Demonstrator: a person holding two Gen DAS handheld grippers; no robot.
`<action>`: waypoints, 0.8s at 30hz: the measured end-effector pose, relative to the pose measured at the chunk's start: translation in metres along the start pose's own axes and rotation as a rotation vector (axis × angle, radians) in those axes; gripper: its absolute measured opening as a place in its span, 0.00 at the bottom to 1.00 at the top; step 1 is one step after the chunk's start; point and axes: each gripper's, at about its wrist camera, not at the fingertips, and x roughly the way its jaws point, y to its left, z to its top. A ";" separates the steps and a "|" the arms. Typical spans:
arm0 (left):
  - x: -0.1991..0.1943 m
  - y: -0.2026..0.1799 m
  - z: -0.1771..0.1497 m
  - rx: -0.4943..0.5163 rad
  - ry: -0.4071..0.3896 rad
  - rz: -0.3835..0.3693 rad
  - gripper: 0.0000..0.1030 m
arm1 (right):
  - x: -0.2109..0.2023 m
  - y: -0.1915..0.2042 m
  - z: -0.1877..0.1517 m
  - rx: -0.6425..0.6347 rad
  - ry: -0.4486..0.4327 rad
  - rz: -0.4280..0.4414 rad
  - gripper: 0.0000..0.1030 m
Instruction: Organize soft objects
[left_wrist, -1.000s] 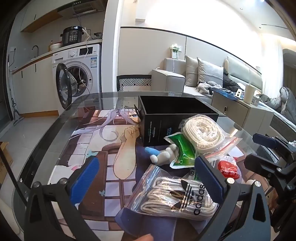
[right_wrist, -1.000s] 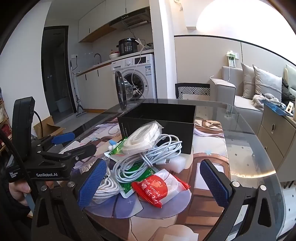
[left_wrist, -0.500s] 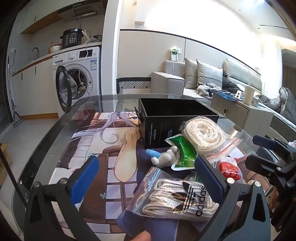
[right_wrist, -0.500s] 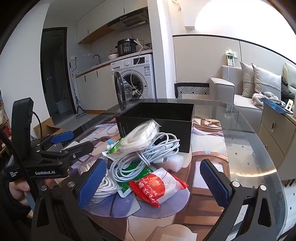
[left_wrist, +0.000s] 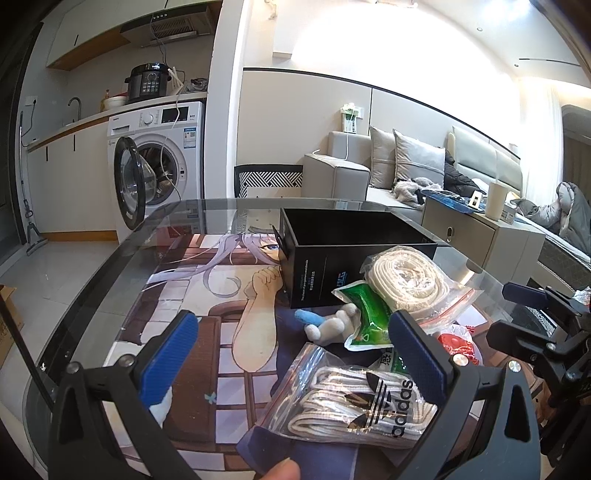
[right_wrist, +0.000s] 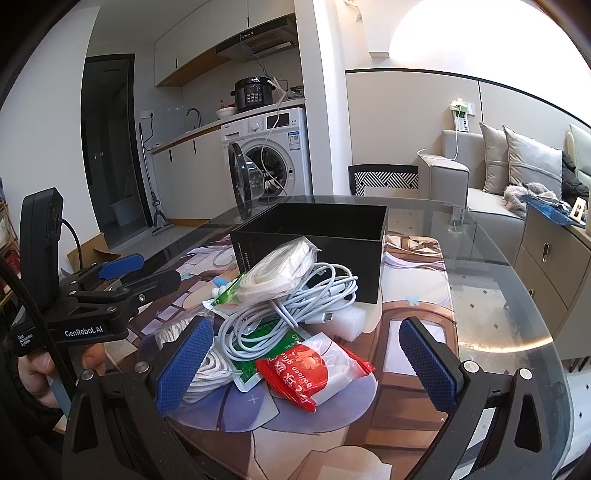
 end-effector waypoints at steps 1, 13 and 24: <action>0.001 0.000 0.000 -0.001 0.002 0.001 1.00 | 0.001 -0.001 0.000 0.000 0.003 0.000 1.00; 0.004 0.005 0.000 -0.019 0.006 0.000 1.00 | 0.002 -0.001 -0.001 -0.001 0.006 0.004 1.00; 0.001 0.002 -0.002 0.005 -0.001 -0.022 1.00 | 0.003 -0.002 -0.003 -0.001 0.012 0.007 1.00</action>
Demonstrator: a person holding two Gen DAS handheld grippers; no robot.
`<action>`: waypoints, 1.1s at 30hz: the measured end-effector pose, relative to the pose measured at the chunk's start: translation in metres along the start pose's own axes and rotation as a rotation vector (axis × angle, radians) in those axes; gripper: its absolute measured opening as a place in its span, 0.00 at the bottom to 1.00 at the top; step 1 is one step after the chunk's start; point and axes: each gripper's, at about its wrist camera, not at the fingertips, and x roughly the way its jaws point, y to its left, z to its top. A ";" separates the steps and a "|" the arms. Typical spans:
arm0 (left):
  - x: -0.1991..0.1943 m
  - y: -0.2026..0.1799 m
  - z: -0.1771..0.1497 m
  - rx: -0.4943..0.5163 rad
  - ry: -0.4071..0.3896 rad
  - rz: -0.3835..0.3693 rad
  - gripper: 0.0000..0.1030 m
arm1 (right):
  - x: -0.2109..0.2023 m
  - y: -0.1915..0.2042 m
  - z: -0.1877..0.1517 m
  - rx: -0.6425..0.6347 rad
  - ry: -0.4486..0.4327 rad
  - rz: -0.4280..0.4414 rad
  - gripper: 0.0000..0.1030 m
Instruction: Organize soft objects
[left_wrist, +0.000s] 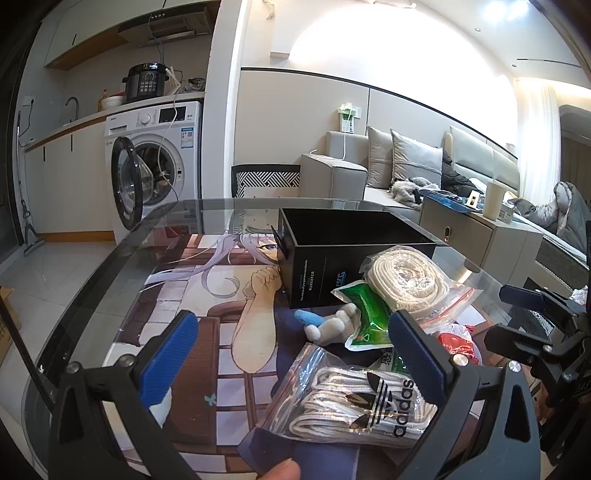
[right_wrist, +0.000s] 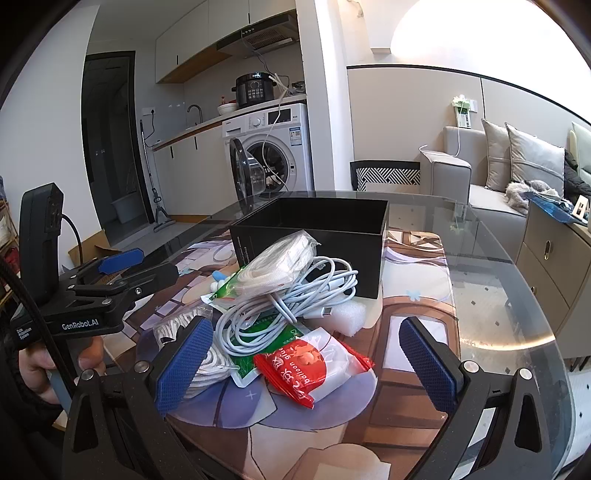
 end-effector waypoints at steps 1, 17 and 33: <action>0.000 0.000 0.000 0.000 0.002 -0.010 1.00 | 0.000 0.000 0.000 0.000 0.001 0.001 1.00; -0.002 -0.005 0.000 0.034 0.006 -0.020 1.00 | 0.004 0.002 -0.002 -0.016 0.022 0.006 1.00; -0.002 -0.012 -0.002 0.066 0.019 -0.033 1.00 | 0.003 -0.003 0.000 -0.011 0.031 -0.010 1.00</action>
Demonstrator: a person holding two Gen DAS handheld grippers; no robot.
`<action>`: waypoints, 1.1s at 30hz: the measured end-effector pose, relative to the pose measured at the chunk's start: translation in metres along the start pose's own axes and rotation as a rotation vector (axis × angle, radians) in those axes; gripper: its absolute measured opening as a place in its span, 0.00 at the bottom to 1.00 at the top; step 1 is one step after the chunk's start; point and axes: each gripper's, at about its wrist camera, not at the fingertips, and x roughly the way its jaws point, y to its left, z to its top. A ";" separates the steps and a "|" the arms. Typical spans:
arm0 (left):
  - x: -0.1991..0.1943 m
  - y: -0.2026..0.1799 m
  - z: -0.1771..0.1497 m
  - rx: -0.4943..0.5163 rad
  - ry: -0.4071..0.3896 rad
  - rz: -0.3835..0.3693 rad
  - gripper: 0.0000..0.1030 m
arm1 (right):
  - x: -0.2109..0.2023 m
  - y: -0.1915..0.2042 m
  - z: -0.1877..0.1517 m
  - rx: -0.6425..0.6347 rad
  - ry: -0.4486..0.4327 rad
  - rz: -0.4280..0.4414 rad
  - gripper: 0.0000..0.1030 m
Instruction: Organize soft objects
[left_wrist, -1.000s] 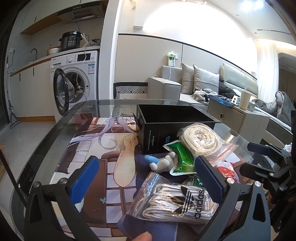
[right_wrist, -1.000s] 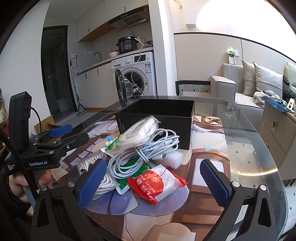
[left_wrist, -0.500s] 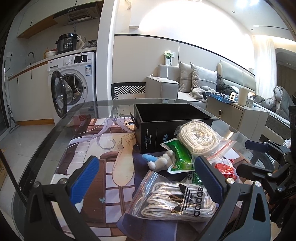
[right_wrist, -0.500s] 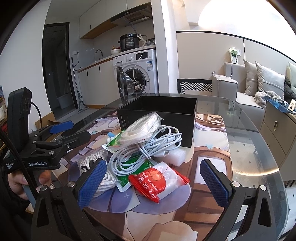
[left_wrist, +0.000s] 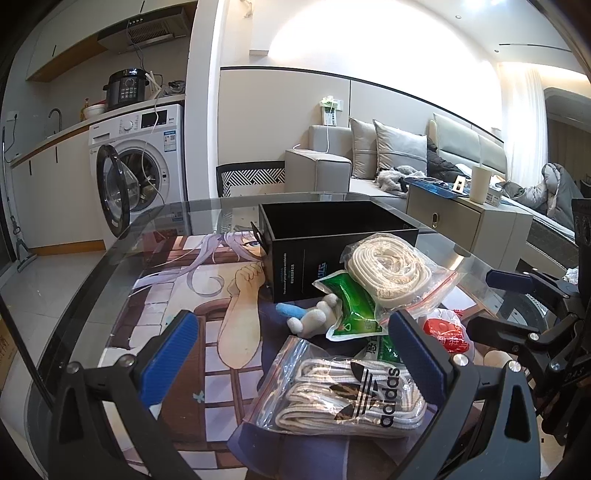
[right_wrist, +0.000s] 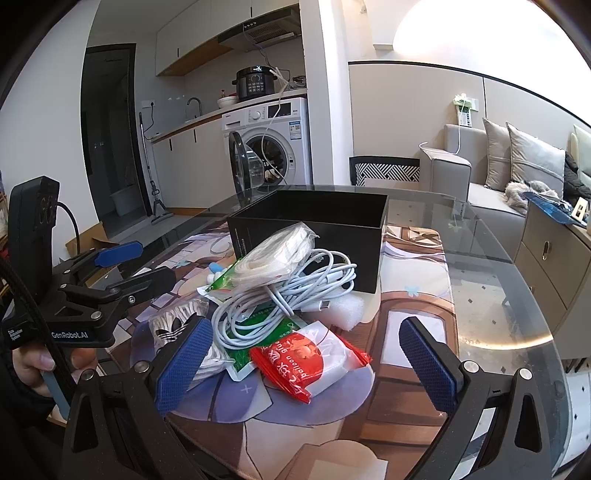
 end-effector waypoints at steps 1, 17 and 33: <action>0.000 0.000 0.000 0.003 0.002 0.000 1.00 | 0.001 -0.001 0.000 0.001 0.005 -0.004 1.00; 0.004 -0.010 -0.005 0.049 0.037 -0.025 1.00 | 0.014 -0.002 -0.005 -0.018 0.065 -0.025 1.00; 0.003 -0.009 -0.001 0.105 0.100 -0.142 1.00 | 0.031 -0.011 -0.001 -0.044 0.142 -0.016 1.00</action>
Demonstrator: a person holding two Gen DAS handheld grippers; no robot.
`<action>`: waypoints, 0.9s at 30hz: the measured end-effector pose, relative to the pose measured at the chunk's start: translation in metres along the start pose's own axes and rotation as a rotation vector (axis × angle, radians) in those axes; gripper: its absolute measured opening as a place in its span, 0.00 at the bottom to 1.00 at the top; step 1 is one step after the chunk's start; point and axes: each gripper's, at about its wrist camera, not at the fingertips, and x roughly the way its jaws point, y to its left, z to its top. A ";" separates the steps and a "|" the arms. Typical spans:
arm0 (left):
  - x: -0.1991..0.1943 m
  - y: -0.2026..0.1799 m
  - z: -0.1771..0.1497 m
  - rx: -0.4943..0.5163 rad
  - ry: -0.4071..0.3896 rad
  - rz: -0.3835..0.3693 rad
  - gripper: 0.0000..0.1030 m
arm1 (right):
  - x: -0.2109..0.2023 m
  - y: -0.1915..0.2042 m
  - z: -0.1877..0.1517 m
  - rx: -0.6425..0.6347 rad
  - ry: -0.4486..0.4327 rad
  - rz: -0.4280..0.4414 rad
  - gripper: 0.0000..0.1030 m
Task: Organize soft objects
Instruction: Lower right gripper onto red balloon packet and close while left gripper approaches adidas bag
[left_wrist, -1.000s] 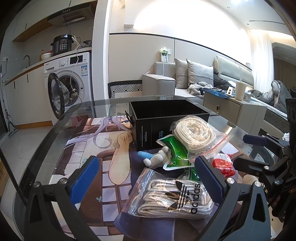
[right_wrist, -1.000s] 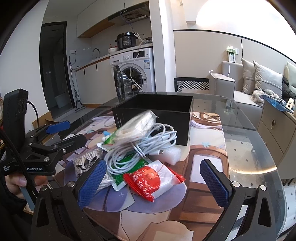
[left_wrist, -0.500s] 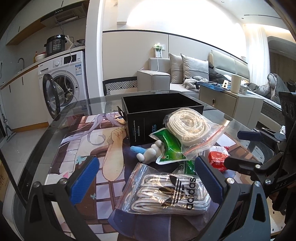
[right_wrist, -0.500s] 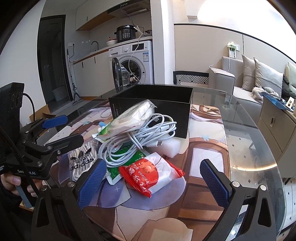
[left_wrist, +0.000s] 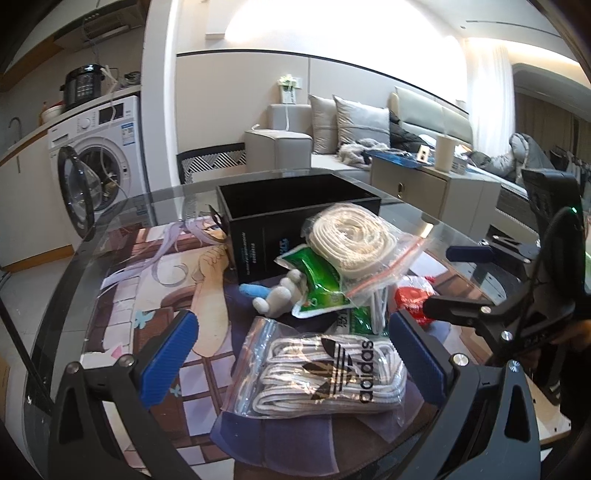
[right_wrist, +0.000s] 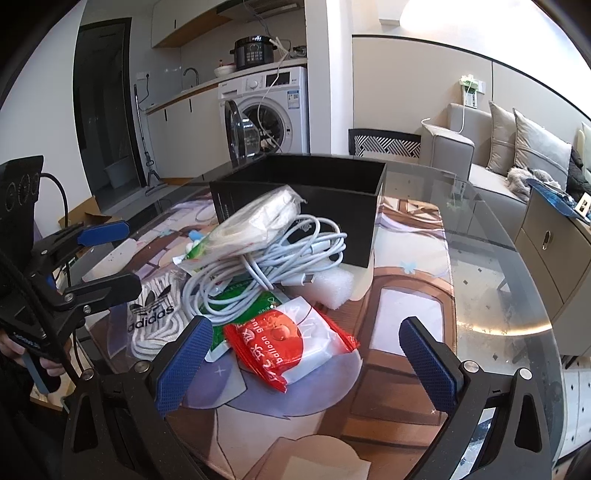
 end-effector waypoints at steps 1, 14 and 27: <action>0.001 -0.001 0.000 0.007 0.006 -0.005 1.00 | 0.001 0.000 -0.001 -0.005 0.007 0.003 1.00; 0.010 -0.016 -0.009 0.081 0.072 -0.069 1.00 | 0.022 0.002 -0.004 -0.032 0.077 0.044 1.00; 0.020 -0.018 -0.013 0.102 0.121 -0.081 1.00 | 0.030 0.009 -0.005 -0.072 0.105 0.060 1.00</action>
